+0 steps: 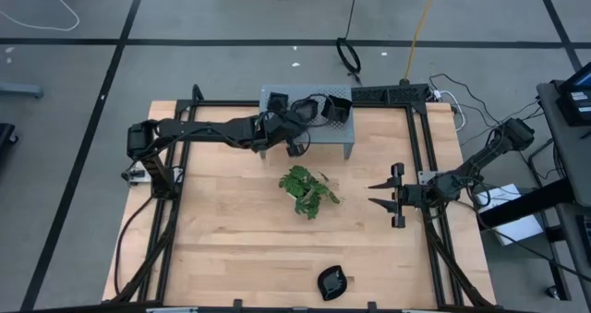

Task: Pick & Place Mini shaped plates
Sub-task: Stack the leaf-shaped black bowl on top of the other leaf-shaped black bowls on the shelf, then return to Home Position

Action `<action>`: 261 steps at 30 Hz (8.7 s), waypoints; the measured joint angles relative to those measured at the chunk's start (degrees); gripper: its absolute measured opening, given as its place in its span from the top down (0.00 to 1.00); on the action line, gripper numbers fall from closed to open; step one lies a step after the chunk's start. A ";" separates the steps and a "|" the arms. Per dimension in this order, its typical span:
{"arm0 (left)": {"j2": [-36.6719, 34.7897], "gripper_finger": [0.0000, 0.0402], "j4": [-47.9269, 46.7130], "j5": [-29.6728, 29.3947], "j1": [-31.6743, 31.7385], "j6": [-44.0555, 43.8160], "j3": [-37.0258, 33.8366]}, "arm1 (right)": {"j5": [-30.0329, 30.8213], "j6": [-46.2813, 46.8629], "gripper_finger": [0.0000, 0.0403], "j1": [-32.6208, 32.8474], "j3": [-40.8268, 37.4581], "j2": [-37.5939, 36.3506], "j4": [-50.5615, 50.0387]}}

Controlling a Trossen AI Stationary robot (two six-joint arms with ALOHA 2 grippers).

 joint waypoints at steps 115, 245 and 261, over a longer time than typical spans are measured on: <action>-9.22 0.50 2.50 2.56 -46.51 -37.21 0.04 | -65.80 27.79 1.00 -17.52 45.46 53.88 -32.24; -58.09 0.50 -27.11 0.48 -41.90 -34.78 -12.53 | -44.95 18.71 0.65 -56.68 10.24 -12.66 -28.22; -69.20 0.50 -18.07 -3.93 -41.88 -34.83 -28.16 | -43.27 19.27 0.65 -54.78 1.76 -12.64 -14.90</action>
